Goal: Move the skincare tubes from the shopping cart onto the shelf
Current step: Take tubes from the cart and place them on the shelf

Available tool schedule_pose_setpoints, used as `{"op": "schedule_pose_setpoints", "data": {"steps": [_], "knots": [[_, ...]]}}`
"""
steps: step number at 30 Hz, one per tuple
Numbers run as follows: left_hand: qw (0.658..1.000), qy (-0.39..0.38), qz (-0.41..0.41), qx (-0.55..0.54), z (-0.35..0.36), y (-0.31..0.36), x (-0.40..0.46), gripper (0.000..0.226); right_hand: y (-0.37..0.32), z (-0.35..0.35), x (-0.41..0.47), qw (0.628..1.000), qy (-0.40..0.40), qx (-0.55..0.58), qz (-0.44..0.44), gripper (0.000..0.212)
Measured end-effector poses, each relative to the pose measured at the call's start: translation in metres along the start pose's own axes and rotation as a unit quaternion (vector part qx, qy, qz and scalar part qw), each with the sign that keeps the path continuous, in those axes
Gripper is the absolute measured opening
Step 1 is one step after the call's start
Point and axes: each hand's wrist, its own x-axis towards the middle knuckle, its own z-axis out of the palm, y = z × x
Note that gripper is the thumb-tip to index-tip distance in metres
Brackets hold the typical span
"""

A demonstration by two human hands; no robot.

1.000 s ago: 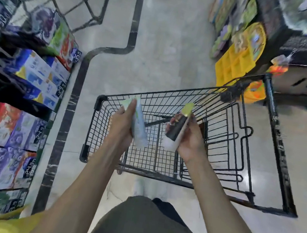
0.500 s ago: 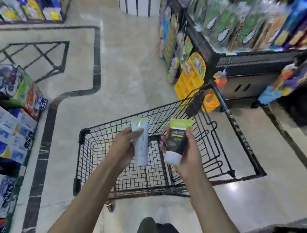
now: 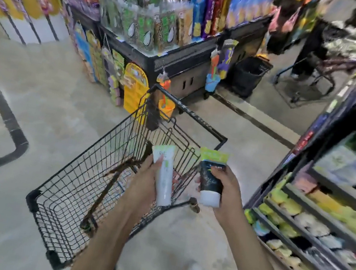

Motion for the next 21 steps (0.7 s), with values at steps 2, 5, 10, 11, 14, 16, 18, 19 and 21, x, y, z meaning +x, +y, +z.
{"op": "schedule_pose_setpoints", "data": {"steps": [2,5,10,11,14,16,18,19,21], "knots": [[0.999,-0.047,-0.025,0.008,0.026,-0.013,-0.003,0.030,-0.013,-0.026,-0.018,0.999,0.025,-0.004,-0.029,0.038],[0.988,-0.144,-0.036,0.049,0.061,-0.033,-0.014,0.052,-0.033,-0.065,-0.047,0.996,0.058,0.011,-0.063,0.026],[0.965,-0.241,-0.029,0.097,0.131,-0.073,-0.038,0.064,-0.063,-0.133,-0.104,0.984,0.140,0.061,-0.093,0.026],[0.961,-0.254,-0.028,0.104,0.145,-0.083,-0.045,0.063,-0.068,-0.148,-0.117,0.982,0.147,0.067,-0.100,0.031],[0.946,-0.300,-0.033,0.120,0.190,-0.115,-0.070,0.062,-0.080,-0.198,-0.157,0.976,0.161,0.067,-0.129,0.043],[0.937,-0.321,-0.039,0.130,0.219,-0.136,-0.091,0.058,-0.087,-0.229,-0.185,0.973,0.170,0.058,-0.147,0.049],[0.930,-0.336,-0.049,0.140,0.248,-0.159,-0.116,0.058,-0.093,-0.266,-0.212,0.969,0.189,0.045,-0.154,0.061],[0.926,-0.346,-0.056,0.141,0.262,-0.171,-0.129,0.059,-0.096,-0.284,-0.226,0.966,0.201,0.050,-0.158,0.065],[0.915,-0.369,-0.072,0.144,0.289,-0.193,-0.154,0.056,-0.103,-0.317,-0.251,0.957,0.231,0.070,-0.160,0.076]]}}
